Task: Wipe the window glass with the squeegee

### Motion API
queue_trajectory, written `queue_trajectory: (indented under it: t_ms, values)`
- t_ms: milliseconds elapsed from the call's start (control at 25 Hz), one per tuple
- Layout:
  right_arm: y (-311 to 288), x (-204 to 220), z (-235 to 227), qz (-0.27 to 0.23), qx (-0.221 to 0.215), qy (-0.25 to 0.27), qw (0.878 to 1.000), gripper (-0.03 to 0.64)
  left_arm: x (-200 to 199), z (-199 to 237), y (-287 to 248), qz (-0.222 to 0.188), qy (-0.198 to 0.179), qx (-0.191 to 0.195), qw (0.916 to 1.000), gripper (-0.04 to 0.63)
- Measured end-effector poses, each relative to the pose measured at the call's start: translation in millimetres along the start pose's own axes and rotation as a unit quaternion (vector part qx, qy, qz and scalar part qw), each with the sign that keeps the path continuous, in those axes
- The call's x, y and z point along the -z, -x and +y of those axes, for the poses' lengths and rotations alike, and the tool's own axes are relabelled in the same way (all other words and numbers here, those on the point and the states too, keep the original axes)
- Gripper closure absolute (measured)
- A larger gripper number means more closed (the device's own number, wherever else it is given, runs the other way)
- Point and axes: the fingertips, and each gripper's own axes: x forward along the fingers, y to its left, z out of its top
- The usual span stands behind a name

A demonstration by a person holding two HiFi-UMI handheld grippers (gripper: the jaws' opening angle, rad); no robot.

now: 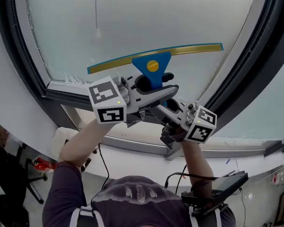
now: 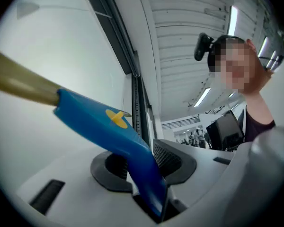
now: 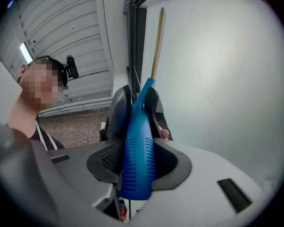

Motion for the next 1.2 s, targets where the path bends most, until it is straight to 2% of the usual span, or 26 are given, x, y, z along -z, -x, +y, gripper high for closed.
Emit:
queue_trajectory:
  t_ms: [120, 200, 280, 480, 600, 680, 800, 920, 1000, 1080, 1200]
  values:
    - [-32, -20, -40, -0.066, 0.051, -0.017, 0.996, 0.483, -13, 47, 3, 0.027, 0.029, 0.059, 0.9975, 0.449]
    - [-43, -30, -47, -0.103, 0.062, -0.018, 0.993, 0.485, -23, 55, 1, 0.034, 0.032, 0.082, 0.9955, 0.449]
    - [-45, -36, -44, -0.119, 0.067, -0.009, 0.991, 0.485, -31, 51, 1, 0.027, 0.036, 0.097, 0.9942, 0.449]
    - [-51, -47, -28, -0.126, 0.056, 0.002, 0.990, 0.485, -51, 44, 5, -0.003, 0.048, 0.092, 0.9946, 0.448]
    - [-46, -46, -31, -0.140, 0.041, -0.011, 0.989, 0.485, -47, 50, 6, 0.000, 0.063, 0.084, 0.9945, 0.394]
    - [-45, -40, -35, -0.135, 0.027, -0.018, 0.990, 0.485, -40, 53, 6, 0.025, 0.045, 0.078, 0.9957, 0.394]
    - [-47, -40, -31, -0.123, 0.018, -0.001, 0.992, 0.485, -42, 50, 10, 0.058, 0.014, 0.082, 0.9948, 0.417]
    - [-44, -55, -23, -0.158, -0.002, -0.001, 0.987, 0.486, -53, 44, 15, 0.045, 0.003, 0.072, 0.9963, 0.416]
    - [-43, -60, -19, -0.175, -0.019, -0.015, 0.984, 0.489, -55, 41, 13, 0.052, -0.008, 0.053, 0.9972, 0.413]
    - [-49, -58, -16, -0.164, -0.032, -0.026, 0.986, 0.489, -55, 40, 12, 0.091, -0.025, 0.050, 0.9943, 0.414]
    - [-59, -49, -14, -0.109, -0.028, 0.010, 0.994, 0.489, -54, 37, 15, 0.139, -0.026, 0.079, 0.9868, 0.430]
